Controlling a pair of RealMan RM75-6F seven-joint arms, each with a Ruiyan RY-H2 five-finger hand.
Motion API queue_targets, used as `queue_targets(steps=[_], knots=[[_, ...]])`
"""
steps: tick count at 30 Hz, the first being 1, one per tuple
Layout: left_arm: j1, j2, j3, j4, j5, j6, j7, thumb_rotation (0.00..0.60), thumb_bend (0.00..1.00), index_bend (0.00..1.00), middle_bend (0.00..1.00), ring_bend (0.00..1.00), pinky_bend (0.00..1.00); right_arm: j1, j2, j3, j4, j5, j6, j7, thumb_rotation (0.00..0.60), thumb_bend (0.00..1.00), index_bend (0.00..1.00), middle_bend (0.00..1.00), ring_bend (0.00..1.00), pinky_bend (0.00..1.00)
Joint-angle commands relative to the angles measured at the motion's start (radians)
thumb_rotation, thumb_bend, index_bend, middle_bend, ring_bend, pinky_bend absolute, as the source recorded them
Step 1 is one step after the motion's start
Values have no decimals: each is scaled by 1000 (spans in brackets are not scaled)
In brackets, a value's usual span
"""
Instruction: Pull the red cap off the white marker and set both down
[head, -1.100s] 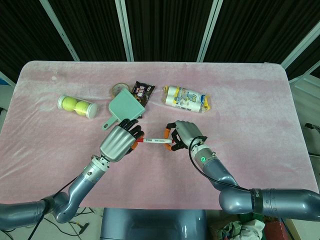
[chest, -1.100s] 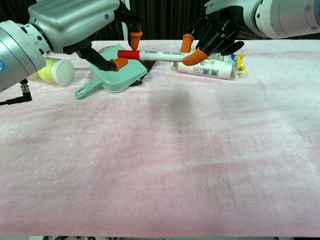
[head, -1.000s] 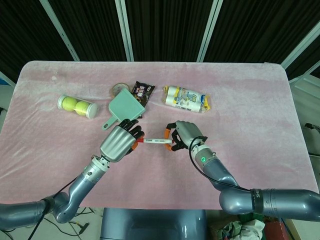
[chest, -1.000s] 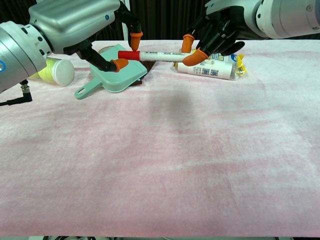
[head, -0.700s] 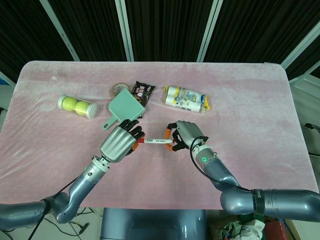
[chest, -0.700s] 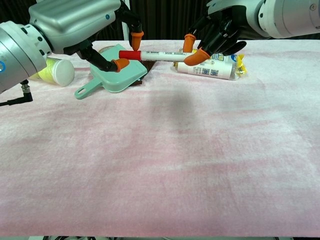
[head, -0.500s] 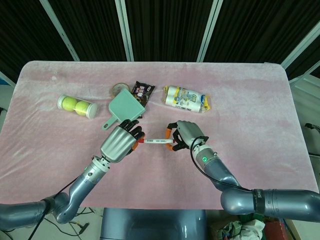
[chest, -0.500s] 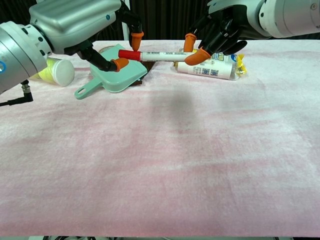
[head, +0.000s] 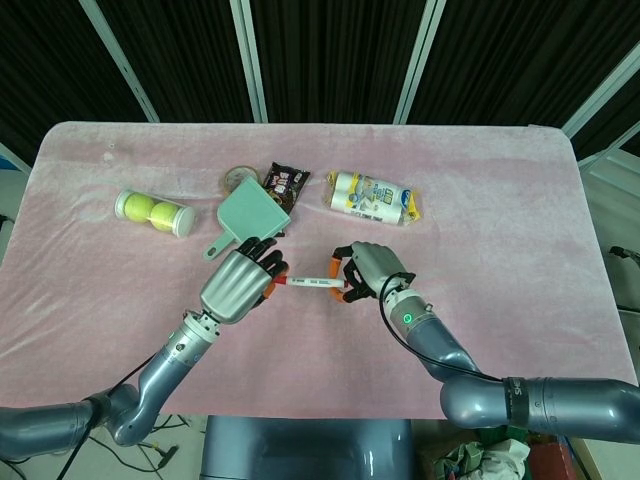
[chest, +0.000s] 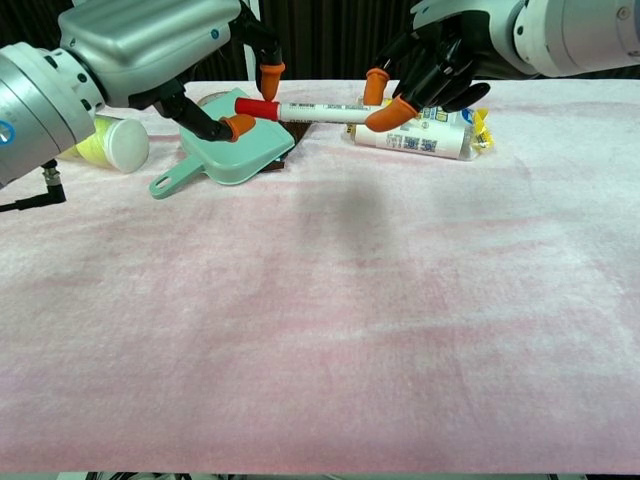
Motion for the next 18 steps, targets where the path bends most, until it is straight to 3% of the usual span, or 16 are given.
queue_targets(steps=[1, 18], knots=[[6, -3, -3, 8, 1, 14, 0, 600, 407, 568, 436, 241, 332, -2, 2, -1, 1, -1, 3, 2, 600, 586, 937, 888, 1000, 1000], [42, 35, -2, 13, 17, 68, -45, 600, 407, 571, 435, 241, 332, -19, 18, -14, 13, -1, 14, 6, 600, 586, 937, 889, 1000, 1000]])
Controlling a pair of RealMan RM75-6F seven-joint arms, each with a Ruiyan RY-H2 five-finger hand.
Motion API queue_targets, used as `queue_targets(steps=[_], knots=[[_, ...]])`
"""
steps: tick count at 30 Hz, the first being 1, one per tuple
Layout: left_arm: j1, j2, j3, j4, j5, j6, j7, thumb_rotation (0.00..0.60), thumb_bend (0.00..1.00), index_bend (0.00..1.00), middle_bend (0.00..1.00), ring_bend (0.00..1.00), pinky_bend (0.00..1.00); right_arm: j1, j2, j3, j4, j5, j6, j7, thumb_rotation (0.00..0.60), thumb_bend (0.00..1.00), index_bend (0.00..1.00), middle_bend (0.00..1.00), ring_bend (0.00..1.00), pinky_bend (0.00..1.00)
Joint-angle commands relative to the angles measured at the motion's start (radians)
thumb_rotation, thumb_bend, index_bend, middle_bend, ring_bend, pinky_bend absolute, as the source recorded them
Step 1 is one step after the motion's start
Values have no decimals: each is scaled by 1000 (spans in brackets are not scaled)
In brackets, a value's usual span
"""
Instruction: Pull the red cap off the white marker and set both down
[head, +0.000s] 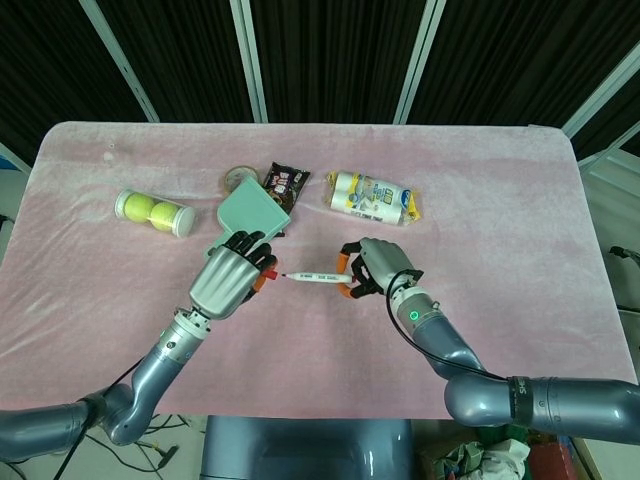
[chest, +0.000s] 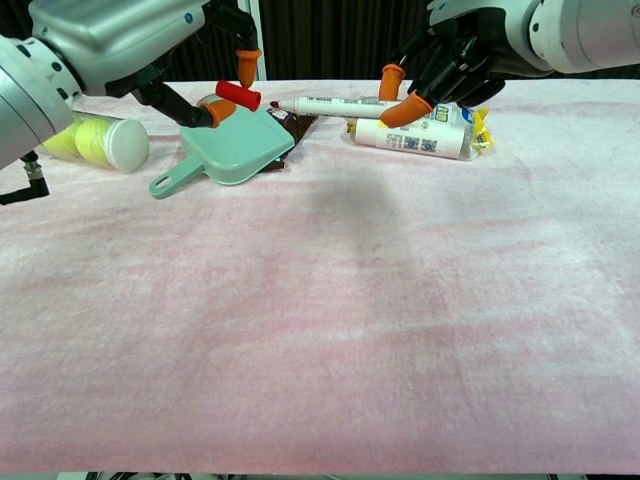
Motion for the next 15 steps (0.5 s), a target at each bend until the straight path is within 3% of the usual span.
queue_targets(steps=[1, 7, 15], knots=[[21, 27, 0, -2, 7, 29, -25, 600, 407, 571, 435, 241, 332, -7, 7, -5, 5, -1, 0, 1, 600, 586, 937, 889, 1000, 1000], [88, 112, 28, 26, 11, 80, -117, 600, 407, 570, 435, 241, 332, -51, 41, -23, 6, -33, -16, 28, 600, 587, 937, 889, 1000, 1000], [163, 124, 101, 130, 28, 110, -222, 600, 405, 558, 425, 241, 325, -115, 43, -52, 21, -99, -29, 76, 600, 586, 937, 889, 1000, 1000]])
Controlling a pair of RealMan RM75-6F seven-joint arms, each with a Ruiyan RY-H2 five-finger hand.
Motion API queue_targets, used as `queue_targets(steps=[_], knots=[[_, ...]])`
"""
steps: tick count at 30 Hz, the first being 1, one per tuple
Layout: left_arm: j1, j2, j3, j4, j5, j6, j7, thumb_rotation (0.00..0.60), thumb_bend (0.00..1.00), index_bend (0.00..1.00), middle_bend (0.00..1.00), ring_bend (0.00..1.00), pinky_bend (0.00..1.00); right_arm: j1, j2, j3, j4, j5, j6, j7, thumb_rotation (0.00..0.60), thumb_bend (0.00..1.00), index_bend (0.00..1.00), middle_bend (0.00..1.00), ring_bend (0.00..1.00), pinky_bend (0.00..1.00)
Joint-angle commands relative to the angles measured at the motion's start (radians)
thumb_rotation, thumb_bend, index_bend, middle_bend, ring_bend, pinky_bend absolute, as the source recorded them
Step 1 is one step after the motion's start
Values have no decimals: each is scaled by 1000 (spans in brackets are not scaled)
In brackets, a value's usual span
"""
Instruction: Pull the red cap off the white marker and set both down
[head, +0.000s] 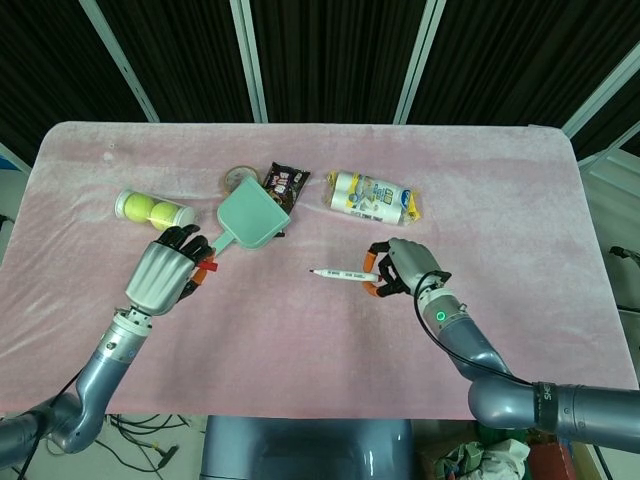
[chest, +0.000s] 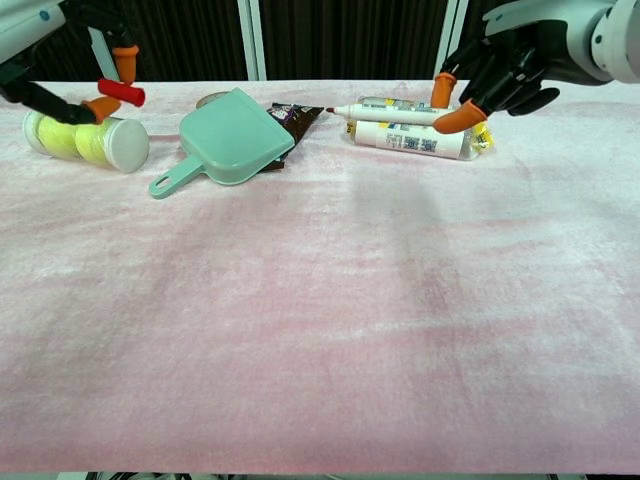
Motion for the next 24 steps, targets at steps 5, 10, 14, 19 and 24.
queue_targets(steps=[5, 10, 14, 19, 24], knots=[[83, -42, 62, 164, -39, -2, -154, 600, 394, 540, 413, 240, 311, -67, -85, -42, 66, -66, -16, 66, 600, 587, 937, 889, 1000, 1000], [101, -72, 64, 232, -73, -33, -232, 600, 385, 523, 400, 233, 303, -80, -136, -54, 103, -103, 3, 61, 600, 586, 937, 889, 1000, 1000], [108, -88, 62, 280, -89, -58, -268, 600, 351, 467, 384, 219, 292, -82, -171, -51, 123, -108, 12, 58, 600, 586, 937, 889, 1000, 1000], [106, -59, 53, 259, -149, -138, -217, 600, 188, 254, 299, 147, 223, -74, -214, -40, 177, -82, 7, 47, 600, 587, 937, 889, 1000, 1000], [105, -27, 21, 192, -181, -153, -222, 600, 128, 148, 246, 111, 175, -78, -221, -38, 203, -63, -3, 41, 600, 586, 937, 889, 1000, 1000]])
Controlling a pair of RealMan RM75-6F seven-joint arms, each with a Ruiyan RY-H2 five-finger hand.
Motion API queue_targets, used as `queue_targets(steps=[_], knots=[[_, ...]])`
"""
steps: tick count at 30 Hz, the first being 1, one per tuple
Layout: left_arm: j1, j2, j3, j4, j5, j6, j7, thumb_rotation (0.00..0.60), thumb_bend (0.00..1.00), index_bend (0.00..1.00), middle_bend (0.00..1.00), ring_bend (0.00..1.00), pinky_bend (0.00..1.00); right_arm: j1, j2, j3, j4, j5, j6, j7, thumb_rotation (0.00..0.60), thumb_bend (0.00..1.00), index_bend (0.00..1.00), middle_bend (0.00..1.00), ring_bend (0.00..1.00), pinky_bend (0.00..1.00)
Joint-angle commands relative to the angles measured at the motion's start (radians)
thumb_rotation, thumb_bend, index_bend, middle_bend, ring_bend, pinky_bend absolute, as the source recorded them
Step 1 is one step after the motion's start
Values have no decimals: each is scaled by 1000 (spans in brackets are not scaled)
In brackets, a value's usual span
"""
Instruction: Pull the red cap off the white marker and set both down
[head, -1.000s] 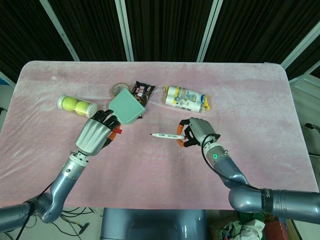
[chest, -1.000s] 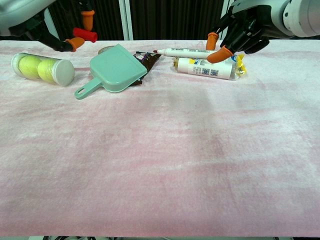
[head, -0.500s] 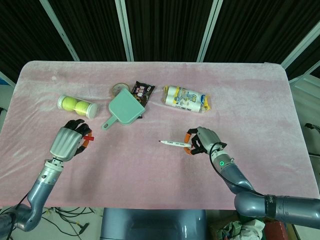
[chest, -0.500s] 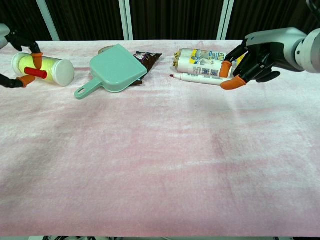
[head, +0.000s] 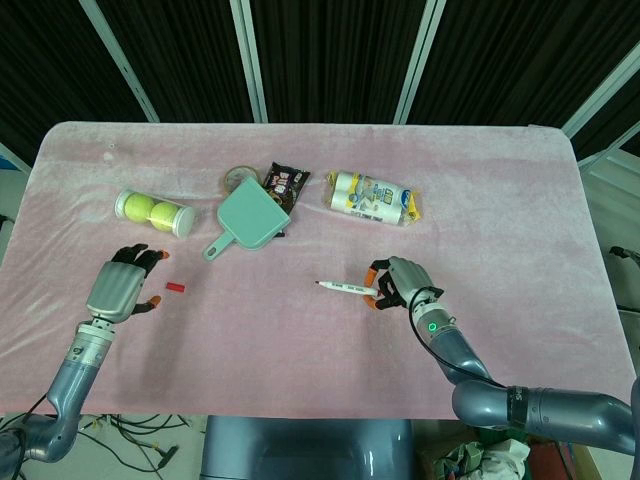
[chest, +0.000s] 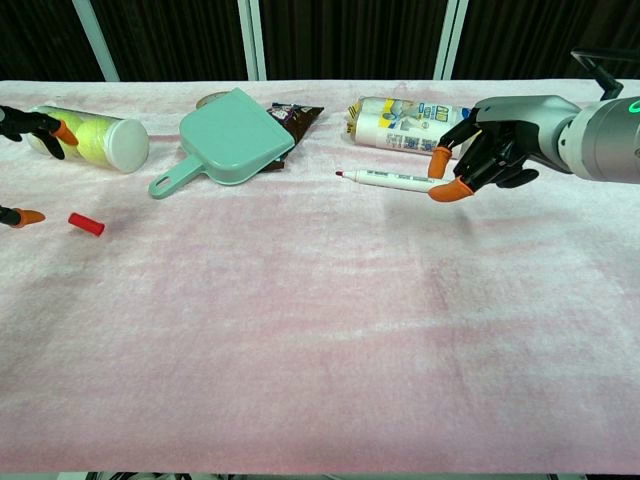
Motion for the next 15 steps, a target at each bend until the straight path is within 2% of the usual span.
queue_targets(steps=[1, 6, 10, 15], knots=[[0, 35, -25, -55, -17, -9, -24, 600, 128, 146, 246, 111, 175, -5, -1, 3, 12, 9, -7, 0, 600, 586, 937, 889, 1000, 1000], [5, 93, -49, -146, 16, 45, -22, 600, 127, 145, 245, 111, 172, -18, -2, 14, 33, -5, -15, 13, 600, 573, 937, 889, 1000, 1000], [12, 141, -67, -226, 19, 71, 6, 600, 128, 145, 245, 111, 166, -28, -22, 14, 61, -18, -26, 22, 600, 487, 936, 887, 1000, 1000], [23, 188, -73, -295, 29, 91, 18, 600, 128, 145, 243, 111, 158, -32, -52, 11, 108, -32, -55, 27, 600, 431, 926, 879, 1000, 1000]])
